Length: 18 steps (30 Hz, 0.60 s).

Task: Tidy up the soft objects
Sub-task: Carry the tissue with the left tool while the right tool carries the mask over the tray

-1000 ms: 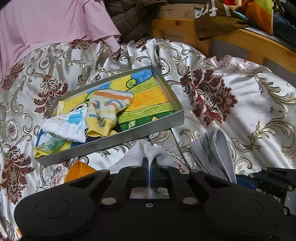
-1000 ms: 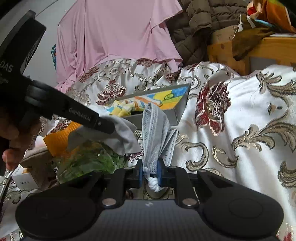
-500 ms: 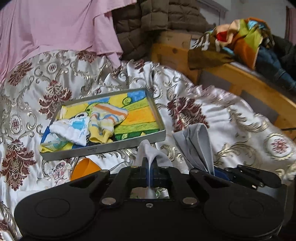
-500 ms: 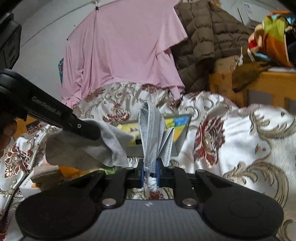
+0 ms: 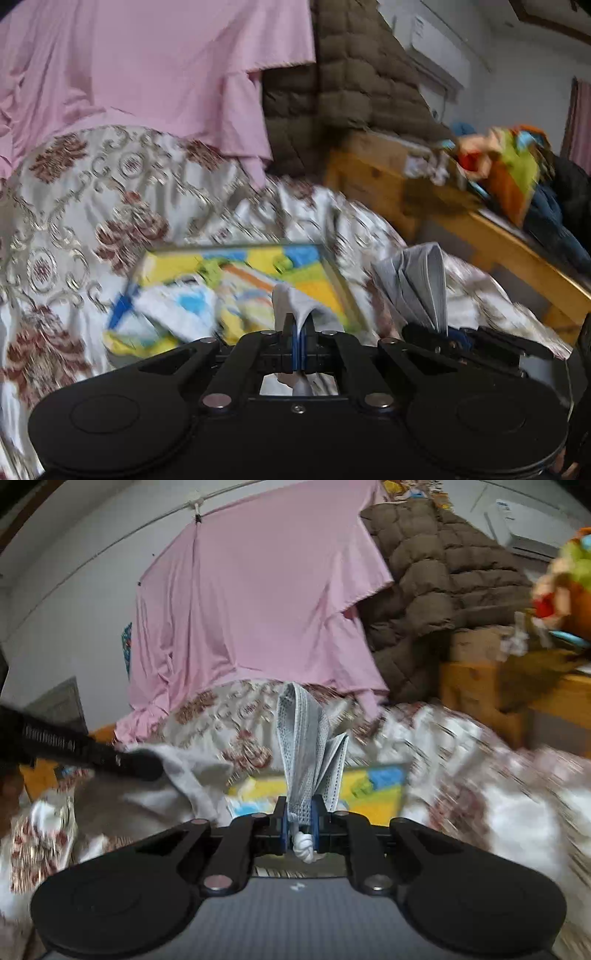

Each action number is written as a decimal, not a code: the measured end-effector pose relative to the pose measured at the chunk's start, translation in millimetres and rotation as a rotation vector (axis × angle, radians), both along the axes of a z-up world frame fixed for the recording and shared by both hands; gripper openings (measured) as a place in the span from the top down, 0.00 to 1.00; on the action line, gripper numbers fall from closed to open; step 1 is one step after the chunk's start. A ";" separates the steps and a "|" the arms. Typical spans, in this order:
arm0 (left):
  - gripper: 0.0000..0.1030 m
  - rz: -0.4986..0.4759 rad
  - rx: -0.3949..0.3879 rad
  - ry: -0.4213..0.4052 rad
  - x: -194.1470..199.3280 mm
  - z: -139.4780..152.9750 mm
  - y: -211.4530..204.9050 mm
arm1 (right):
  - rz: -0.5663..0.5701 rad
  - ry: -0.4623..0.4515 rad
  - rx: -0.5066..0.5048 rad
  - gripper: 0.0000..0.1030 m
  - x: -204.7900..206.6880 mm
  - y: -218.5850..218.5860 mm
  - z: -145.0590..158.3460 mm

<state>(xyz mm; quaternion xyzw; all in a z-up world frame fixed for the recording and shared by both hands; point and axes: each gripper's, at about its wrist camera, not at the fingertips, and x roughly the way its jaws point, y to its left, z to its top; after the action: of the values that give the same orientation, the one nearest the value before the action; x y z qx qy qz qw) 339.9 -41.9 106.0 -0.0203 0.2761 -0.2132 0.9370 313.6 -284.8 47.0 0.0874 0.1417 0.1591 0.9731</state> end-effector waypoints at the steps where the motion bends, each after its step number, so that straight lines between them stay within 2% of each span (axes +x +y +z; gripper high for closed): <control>1: 1.00 0.013 -0.007 -0.017 10.6 -0.1 6.8 | 0.015 -0.002 0.000 0.87 15.5 6.6 3.8; 5: 1.00 0.073 -0.042 -0.049 54.1 -5.0 25.0 | 0.067 0.012 -0.022 0.87 73.6 31.9 13.9; 8: 1.00 0.101 -0.074 -0.058 88.7 -11.5 30.2 | 0.059 0.046 -0.041 0.88 104.7 41.0 17.6; 11: 0.99 0.087 -0.084 -0.066 121.4 -17.8 23.4 | 0.037 0.107 -0.068 0.87 120.6 36.4 18.5; 14: 0.99 0.077 -0.132 -0.052 149.6 -26.2 15.5 | 0.007 0.159 -0.140 0.87 130.3 26.4 21.4; 18: 0.99 0.064 -0.163 -0.059 172.3 -47.3 1.6 | -0.026 0.215 -0.218 0.87 146.7 15.7 25.9</control>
<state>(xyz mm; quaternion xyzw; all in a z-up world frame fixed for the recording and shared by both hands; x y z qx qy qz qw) 512.2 -40.2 58.6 -0.0988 0.2294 -0.2055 0.9463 460.3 -269.1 72.9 -0.0006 0.2605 0.1198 0.9580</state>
